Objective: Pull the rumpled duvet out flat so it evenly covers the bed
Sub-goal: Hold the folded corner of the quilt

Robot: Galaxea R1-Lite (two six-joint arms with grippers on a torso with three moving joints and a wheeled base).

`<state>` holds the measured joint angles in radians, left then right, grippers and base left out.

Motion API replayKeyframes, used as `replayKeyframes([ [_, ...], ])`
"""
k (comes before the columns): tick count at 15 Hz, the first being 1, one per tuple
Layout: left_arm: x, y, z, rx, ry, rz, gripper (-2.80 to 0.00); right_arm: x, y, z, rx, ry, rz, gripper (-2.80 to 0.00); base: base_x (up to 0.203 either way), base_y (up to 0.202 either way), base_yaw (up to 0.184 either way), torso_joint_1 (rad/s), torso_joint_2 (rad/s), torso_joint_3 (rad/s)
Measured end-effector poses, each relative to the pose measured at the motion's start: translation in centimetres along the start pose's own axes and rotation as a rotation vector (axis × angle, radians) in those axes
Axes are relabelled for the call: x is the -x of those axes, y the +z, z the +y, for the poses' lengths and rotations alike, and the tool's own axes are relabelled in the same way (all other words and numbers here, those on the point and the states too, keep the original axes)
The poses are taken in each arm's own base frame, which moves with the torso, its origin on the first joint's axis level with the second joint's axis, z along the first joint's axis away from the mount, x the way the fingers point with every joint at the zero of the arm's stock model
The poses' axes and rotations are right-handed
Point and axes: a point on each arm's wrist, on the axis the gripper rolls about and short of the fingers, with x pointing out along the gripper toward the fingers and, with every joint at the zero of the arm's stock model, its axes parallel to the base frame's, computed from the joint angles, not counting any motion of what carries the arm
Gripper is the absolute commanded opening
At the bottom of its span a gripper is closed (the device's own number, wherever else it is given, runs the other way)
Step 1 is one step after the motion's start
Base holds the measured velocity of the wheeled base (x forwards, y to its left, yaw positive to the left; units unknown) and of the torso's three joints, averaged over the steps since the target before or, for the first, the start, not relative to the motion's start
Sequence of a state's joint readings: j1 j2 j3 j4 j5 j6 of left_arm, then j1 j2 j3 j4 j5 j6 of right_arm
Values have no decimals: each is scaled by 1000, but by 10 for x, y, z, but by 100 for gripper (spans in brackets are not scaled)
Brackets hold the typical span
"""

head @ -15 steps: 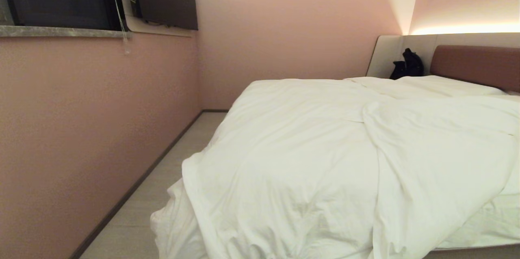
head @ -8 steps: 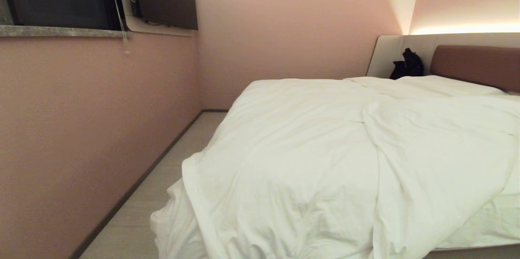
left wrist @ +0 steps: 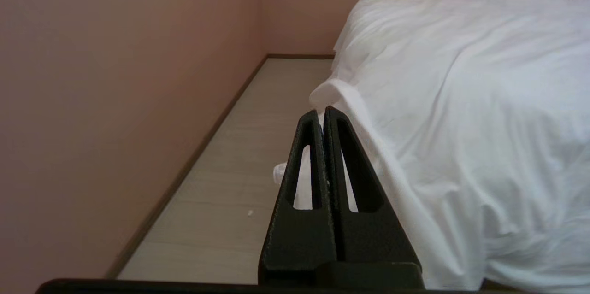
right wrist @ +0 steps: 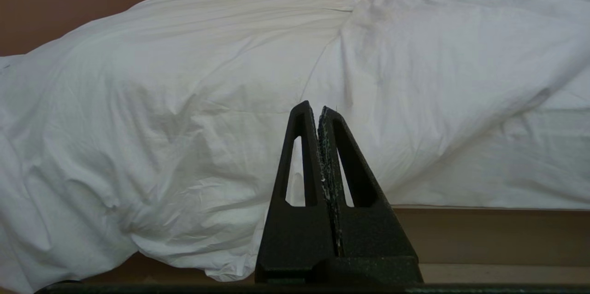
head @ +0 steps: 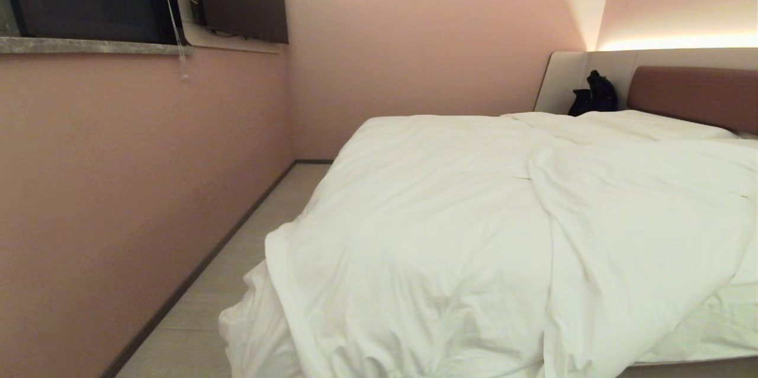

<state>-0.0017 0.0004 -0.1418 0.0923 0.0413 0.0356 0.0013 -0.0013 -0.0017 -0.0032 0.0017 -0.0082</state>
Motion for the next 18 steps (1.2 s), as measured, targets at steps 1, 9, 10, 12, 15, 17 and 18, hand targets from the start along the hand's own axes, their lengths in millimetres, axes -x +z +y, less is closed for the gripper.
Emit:
replayKeyframes([
  [1,-3,-8,0,-12,-1,16,-280,0,0,0,0,0,0,-280,0,0,0,0,0,0],
  [9,-9,-28,-2,-13,-40,78,-280,0,0,0,0,-1,0,-280,0,0,0,0,0,0],
  [10,-9,-29,-2,-13,-41,82,-280,0,0,0,0,0,2,-280,0,0,0,0,0,0],
  [12,-10,-30,-2,-7,-41,84,-280,0,0,0,-1,0,1,-280,0,0,0,0,0,0],
  [15,-10,-31,-2,18,-39,85,-280,0,0,0,-4,0,3,-280,0,0,0,0,0,0],
  [17,-10,-30,-2,41,-34,84,-280,0,0,0,-5,0,3,-280,0,0,0,0,0,0],
  [18,-10,-30,-2,42,-34,84,-280,0,0,0,-4,0,3,-280,0,0,0,0,0,0],
])
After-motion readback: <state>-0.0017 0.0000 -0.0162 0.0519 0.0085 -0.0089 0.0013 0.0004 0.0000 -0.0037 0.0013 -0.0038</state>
